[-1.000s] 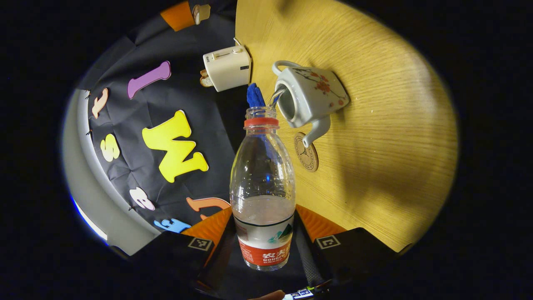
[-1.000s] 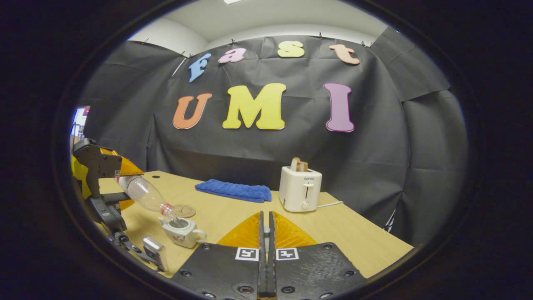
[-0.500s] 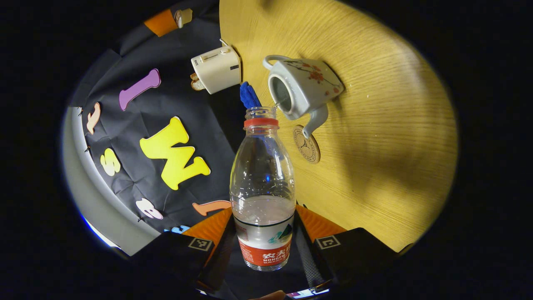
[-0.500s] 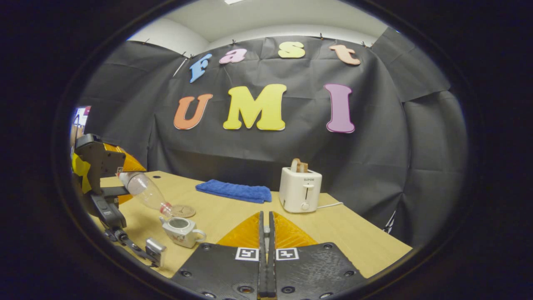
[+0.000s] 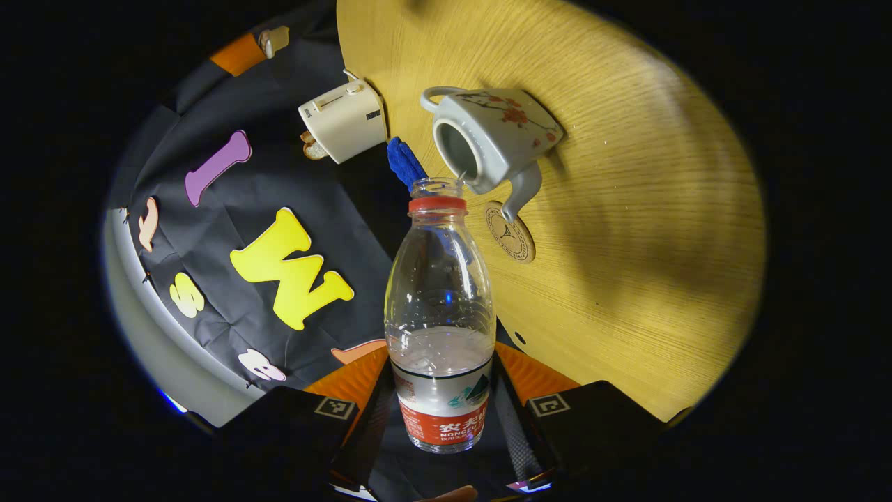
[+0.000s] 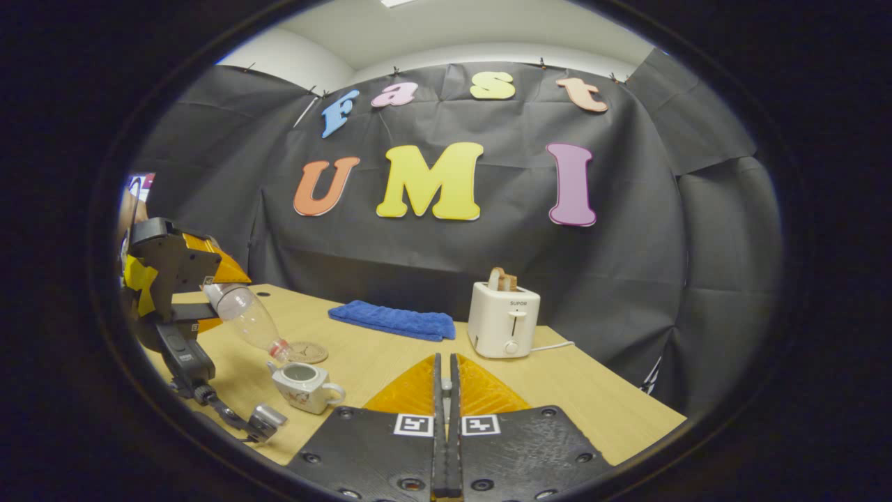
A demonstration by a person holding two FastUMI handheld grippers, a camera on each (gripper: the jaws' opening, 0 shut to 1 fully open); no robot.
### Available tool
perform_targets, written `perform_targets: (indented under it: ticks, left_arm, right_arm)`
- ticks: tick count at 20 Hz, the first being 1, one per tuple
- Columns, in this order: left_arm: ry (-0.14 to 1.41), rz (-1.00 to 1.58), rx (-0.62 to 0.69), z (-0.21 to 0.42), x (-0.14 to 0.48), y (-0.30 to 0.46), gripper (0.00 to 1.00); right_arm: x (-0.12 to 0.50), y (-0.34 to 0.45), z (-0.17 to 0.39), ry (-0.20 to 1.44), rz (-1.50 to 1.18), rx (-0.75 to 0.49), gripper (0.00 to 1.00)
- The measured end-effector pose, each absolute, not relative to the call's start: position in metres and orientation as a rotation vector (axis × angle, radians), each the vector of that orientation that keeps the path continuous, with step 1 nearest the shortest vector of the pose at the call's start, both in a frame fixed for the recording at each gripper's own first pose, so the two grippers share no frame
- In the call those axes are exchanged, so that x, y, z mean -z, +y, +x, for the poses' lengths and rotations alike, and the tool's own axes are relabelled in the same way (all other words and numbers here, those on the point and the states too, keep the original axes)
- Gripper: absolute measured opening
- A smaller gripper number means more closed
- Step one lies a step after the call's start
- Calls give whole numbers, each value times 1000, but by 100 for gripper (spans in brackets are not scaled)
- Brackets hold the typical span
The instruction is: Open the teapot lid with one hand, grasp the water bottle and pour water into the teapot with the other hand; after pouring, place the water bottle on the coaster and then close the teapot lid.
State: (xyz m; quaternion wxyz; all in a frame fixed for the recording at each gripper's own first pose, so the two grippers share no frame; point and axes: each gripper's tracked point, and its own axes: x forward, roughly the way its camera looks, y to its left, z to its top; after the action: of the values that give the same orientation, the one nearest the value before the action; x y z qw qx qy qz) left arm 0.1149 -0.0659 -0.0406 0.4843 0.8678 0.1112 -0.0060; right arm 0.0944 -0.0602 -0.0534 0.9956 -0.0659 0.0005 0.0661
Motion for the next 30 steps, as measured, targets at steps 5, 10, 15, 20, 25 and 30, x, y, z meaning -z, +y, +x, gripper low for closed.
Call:
perform_targets:
  ticks: [5, 10, 15, 20, 25, 30]
  left_arm:
    - [275, 2128, 12, 116, 39, -66, 75]
    - [268, 2106, 29, 116, 41, -66, 75]
    - [251, 1860, 91, 123, 49, -65, 75]
    - [215, 1531, 81, 130, 40, -69, 75]
    - [225, 1098, 39, 140, 34, -68, 75]
    - [159, 660, 50, 155, 34, -78, 75]
  right_arm:
    - [54, -59, 94, 6, -134, -140, 0]
    - [57, -59, 95, 11, -134, -143, 0]
    - [49, -70, 94, 8, -60, -148, 0]
    - [51, -80, 96, 16, -33, -129, 0]
    - [56, -77, 96, 30, -46, -134, 0]
    - [54, -75, 97, 21, -47, -138, 0]
